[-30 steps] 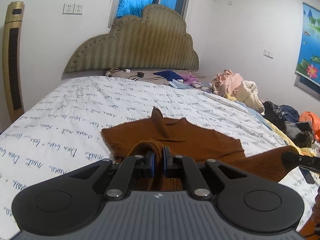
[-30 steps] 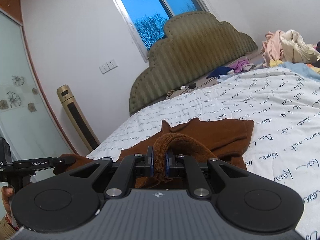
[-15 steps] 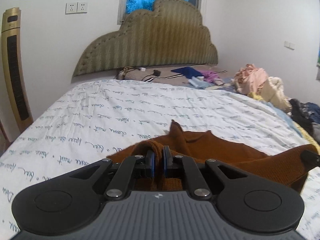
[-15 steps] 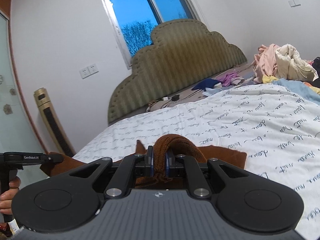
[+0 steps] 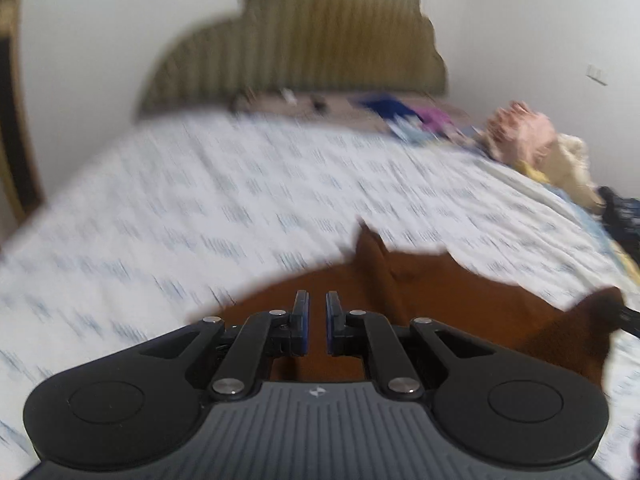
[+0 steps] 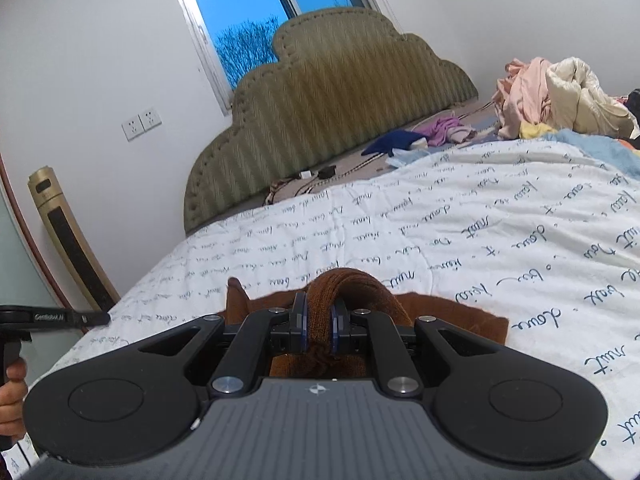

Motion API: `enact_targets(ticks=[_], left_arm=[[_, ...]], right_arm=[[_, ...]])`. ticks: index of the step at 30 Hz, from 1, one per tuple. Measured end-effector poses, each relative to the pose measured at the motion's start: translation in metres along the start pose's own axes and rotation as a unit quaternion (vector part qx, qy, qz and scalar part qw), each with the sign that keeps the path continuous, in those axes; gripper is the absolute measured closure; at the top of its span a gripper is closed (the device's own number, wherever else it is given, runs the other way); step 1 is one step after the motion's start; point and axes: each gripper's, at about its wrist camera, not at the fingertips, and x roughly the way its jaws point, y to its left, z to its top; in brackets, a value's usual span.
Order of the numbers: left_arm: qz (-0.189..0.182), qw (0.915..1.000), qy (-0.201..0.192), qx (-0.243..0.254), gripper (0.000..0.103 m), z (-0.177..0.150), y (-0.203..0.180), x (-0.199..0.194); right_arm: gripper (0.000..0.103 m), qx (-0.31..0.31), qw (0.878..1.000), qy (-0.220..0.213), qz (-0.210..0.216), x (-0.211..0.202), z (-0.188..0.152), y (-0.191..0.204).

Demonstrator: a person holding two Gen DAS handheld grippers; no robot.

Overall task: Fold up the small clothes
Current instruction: 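Lift the held hem with both tools and carry it toward the collar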

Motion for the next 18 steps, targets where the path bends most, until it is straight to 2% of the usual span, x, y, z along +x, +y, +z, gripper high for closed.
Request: enact_targets(ticks=[4,7,9,10,11,12,16,18], left_arm=[[-0.016,0.9990,0.040,0.014,0.093,-0.027,0.005,0.005],[-0.054,0.9957,0.075,0.009,0.085,-0.040,0.010,0.013],[-0.063,0.9944,0.085,0.001,0.061,-0.044,0.012,0.019],[-0.060,0.9947,0.083,-0.003,0.053,-0.045,0.013,0.021],[-0.058,0.9954,0.077,-0.004,0.041,-0.045,0.014,0.023],[-0.055,0.9960,0.071,-0.003,0.036,-0.047,0.013,0.023],[-0.055,0.9949,0.084,0.009,0.040,-0.052,0.006,0.029],[-0.065,0.9928,0.099,0.013,0.087,-0.055,0.002,0.034]], right_arm=[[0.087,0.001,1.000,0.008,0.001,0.003,-0.002,-0.006],[0.087,0.001,1.000,0.013,0.001,0.005,-0.002,-0.008],[0.087,0.003,1.000,0.015,0.003,0.007,-0.002,-0.009],[0.087,0.005,1.000,0.016,0.004,0.008,-0.002,-0.010],[0.087,0.006,1.000,0.016,0.005,0.007,-0.002,-0.010],[0.087,0.005,1.000,0.016,0.006,0.007,-0.003,-0.009],[0.087,0.002,1.000,0.016,0.004,0.004,-0.005,-0.009],[0.087,0.006,1.000,0.017,0.003,0.005,-0.005,-0.011]])
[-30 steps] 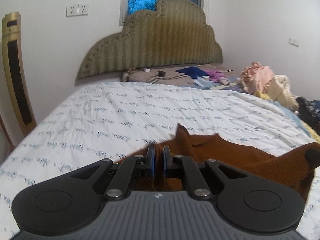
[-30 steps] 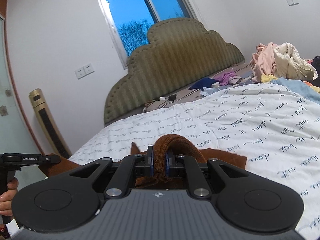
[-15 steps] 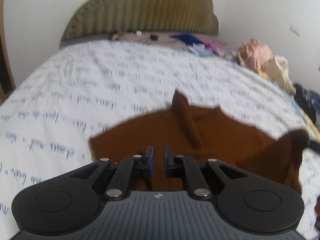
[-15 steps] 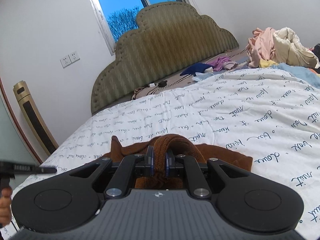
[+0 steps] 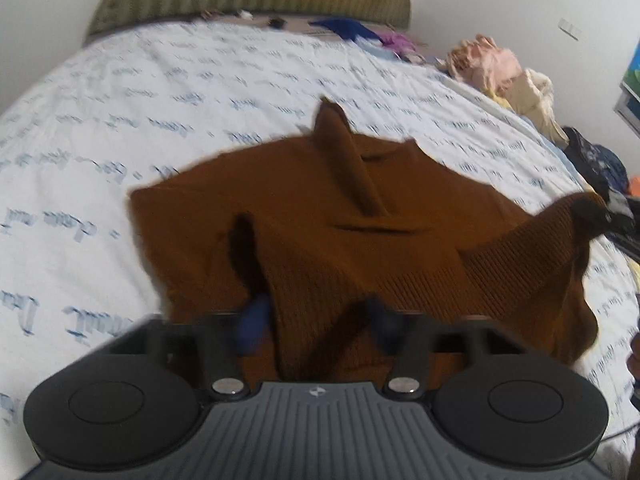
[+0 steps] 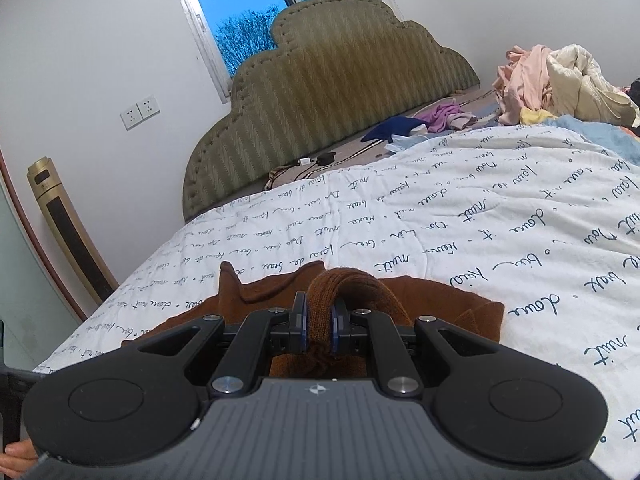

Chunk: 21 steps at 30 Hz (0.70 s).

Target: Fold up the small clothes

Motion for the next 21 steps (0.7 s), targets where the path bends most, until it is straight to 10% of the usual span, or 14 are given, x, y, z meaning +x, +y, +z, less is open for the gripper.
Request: enact_targets(ticks=[12,21], left_arm=[[0.007,0.9942,-0.107,0.007,0.098,0.025,-0.015,-0.053],[0.078,0.9895,-0.114,-0.040,0.098,0.076,-0.007,-0.007]], right_arm=[[0.087,0.016,0.999,-0.028,-0.001,-0.006,0.013,-0.006],[0.087,0.059,0.998,-0.015,-0.007,0.040,0.022,-0.017]])
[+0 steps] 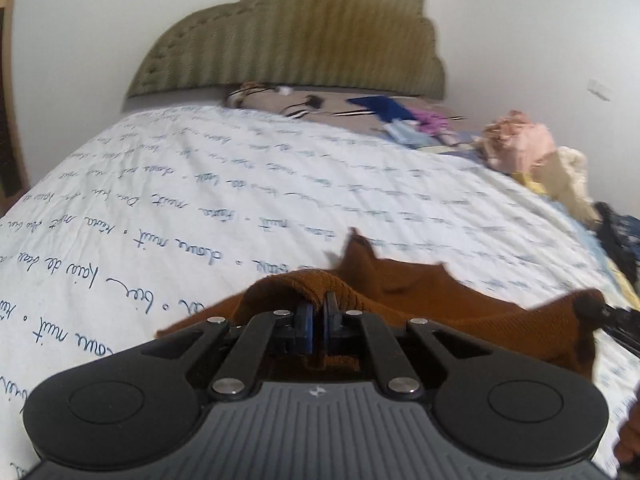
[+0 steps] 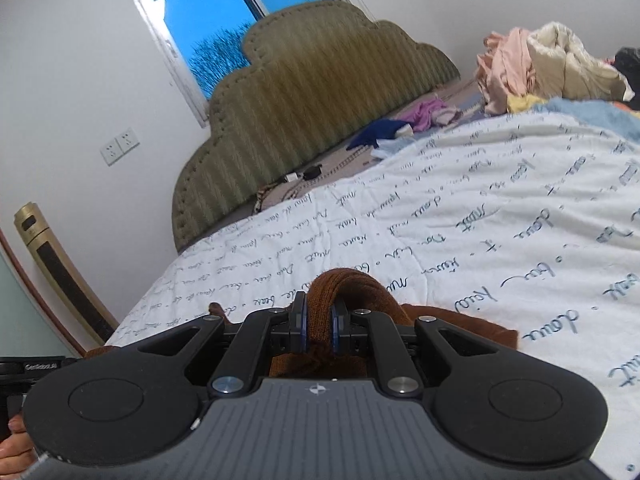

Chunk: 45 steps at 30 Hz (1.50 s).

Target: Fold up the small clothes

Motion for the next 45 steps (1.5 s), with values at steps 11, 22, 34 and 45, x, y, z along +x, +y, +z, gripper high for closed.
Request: enact_targets(ticks=[11,22,34,45], left_arm=[[-0.020,0.9871,0.095,-0.127,0.095,0.003,0.036,0.073],[-0.025,0.9775,0.068,-0.198,0.095,0.018,0.073,0.059],[-0.047,0.9906,0.035,0.124,0.094,-0.023,-0.013,0.020],[0.158,0.9762,0.034,0.145,0.094,-0.015,-0.009,0.079]], right_arm=[[0.038,0.048,0.996,0.073,-0.031,0.069,-0.003,-0.027],[0.024,-0.018,0.979,0.153,0.135,0.045,0.002,-0.017],[0.011,0.060,0.994,0.082,0.026,0.097,0.019,-0.051],[0.002,-0.056,0.983,0.172,0.034,0.079,0.001,-0.025]])
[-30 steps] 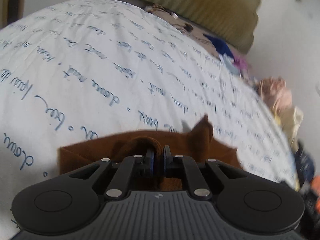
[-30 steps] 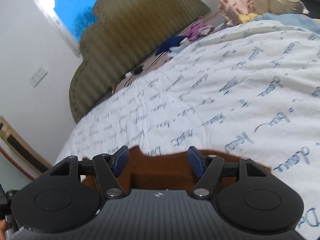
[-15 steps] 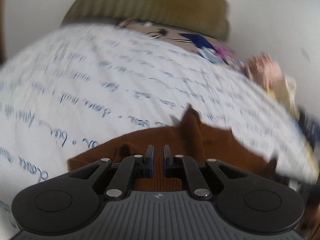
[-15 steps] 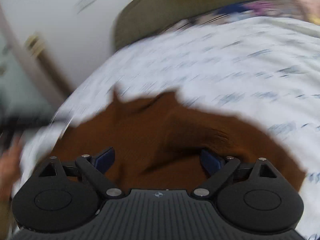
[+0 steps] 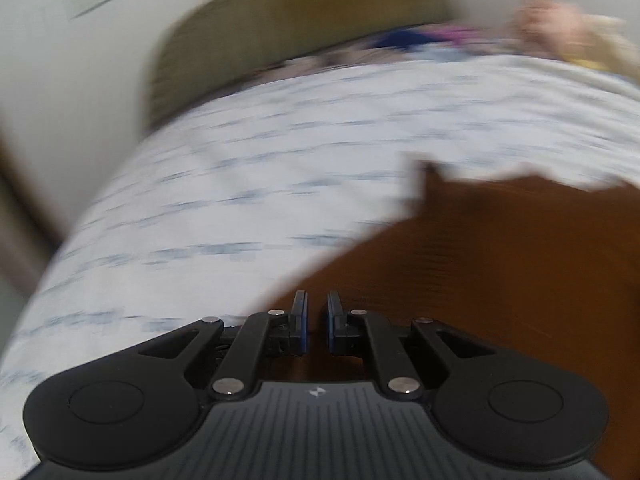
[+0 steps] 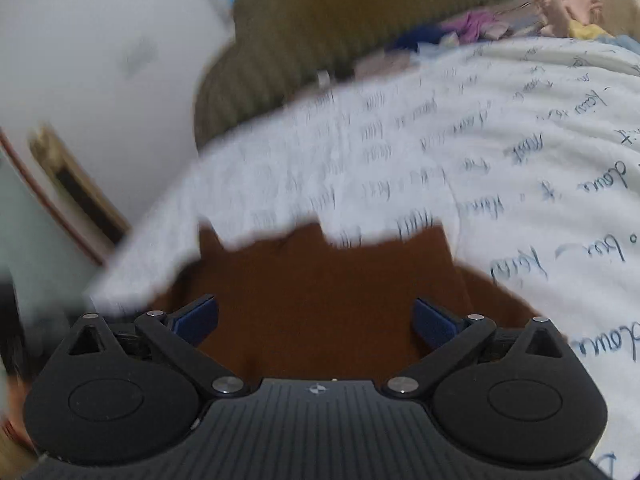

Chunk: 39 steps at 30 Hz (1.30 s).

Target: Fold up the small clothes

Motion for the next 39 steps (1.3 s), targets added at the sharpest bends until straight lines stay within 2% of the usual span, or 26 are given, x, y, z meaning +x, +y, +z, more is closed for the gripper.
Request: enact_targets(ticks=[1,2,3,4,5,7,8,10,12,13,14,16,18,21,23,25,27,31,33,35,36,39], left_arm=[[0.017,0.9994,0.009,-0.028,0.094,0.004,0.011,0.004],[0.009,0.9981,0.013,-0.060,0.094,0.005,0.024,0.003],[-0.018,0.9962,0.012,-0.085,0.094,0.004,0.036,-0.001],[-0.054,0.9934,0.007,-0.101,0.094,0.001,0.046,-0.008],[-0.084,0.9908,0.001,-0.107,0.094,-0.002,0.052,-0.015],[-0.093,0.9915,-0.005,-0.091,0.094,-0.009,0.050,-0.031],[-0.097,0.9925,-0.011,-0.074,0.094,-0.013,0.045,-0.039],[-0.144,0.9893,-0.017,-0.017,0.094,-0.020,0.026,-0.053],[-0.218,0.9743,0.006,0.059,0.094,-0.026,0.004,-0.058],[-0.237,0.9666,0.017,0.096,0.093,-0.029,-0.009,-0.058],[-0.234,0.9638,0.021,0.125,0.093,-0.031,-0.020,-0.057],[-0.191,0.9683,0.005,0.161,0.093,-0.029,-0.041,-0.050],[-0.154,0.9775,0.002,0.144,0.093,-0.016,-0.047,-0.032],[-0.075,0.9965,0.023,0.028,0.093,0.016,-0.022,0.003],[-0.031,0.9971,0.023,-0.066,0.093,0.028,0.009,0.009],[-0.035,0.9915,0.012,-0.125,0.093,0.027,0.036,0.002],[-0.064,0.9889,0.014,-0.133,0.093,0.017,0.049,-0.010],[-0.047,0.9937,0.019,-0.100,0.093,-0.019,0.047,-0.038],[-0.056,0.9946,0.019,-0.086,0.093,-0.036,0.040,-0.050],[-0.066,0.9946,0.034,-0.073,0.093,-0.054,0.031,-0.054],[-0.060,0.9953,0.036,-0.066,0.094,-0.061,0.026,-0.057],[-0.023,0.9990,0.004,-0.039,0.094,-0.079,0.014,-0.070]], right_arm=[[0.002,-0.019,0.998,0.002,-0.058,0.004,-0.002,0.004],[0.002,-0.036,0.992,-0.004,-0.122,0.004,-0.006,0.010],[0.002,-0.052,0.983,-0.014,-0.174,0.001,-0.007,0.016],[0.002,-0.067,0.976,-0.029,-0.206,-0.004,-0.010,0.023],[0.002,-0.079,0.975,-0.041,-0.203,-0.010,-0.012,0.030],[0.001,-0.103,0.981,-0.050,-0.155,-0.019,-0.018,0.049],[0.000,-0.118,0.982,-0.051,-0.136,-0.021,-0.021,0.060],[0.000,-0.150,0.981,-0.041,-0.113,-0.015,-0.029,0.083],[0.000,-0.164,0.981,-0.029,-0.103,-0.008,-0.035,0.101],[0.000,-0.166,0.981,-0.025,-0.097,-0.006,-0.038,0.108],[0.000,-0.165,0.982,-0.021,-0.090,-0.003,-0.042,0.115],[0.000,-0.160,0.984,-0.014,-0.080,0.001,-0.050,0.122],[0.000,-0.149,0.985,-0.007,-0.087,0.005,-0.056,0.122],[0.000,-0.140,0.984,0.012,-0.111,0.012,-0.065,0.113],[0.000,-0.151,0.980,0.014,-0.127,0.010,-0.073,0.112],[0.000,-0.160,0.978,0.012,-0.134,0.005,-0.077,0.111],[0.000,-0.153,0.979,0.006,-0.133,-0.001,-0.078,0.110],[0.000,-0.137,0.985,-0.019,-0.106,-0.013,-0.084,0.119],[0.000,-0.140,0.985,-0.021,-0.094,-0.013,-0.089,0.125],[0.000,-0.158,0.982,-0.011,-0.106,-0.008,-0.098,0.131],[0.000,-0.169,0.978,-0.001,-0.120,-0.005,-0.103,0.133],[0.000,-0.188,0.972,0.009,-0.141,-0.003,-0.117,0.136]])
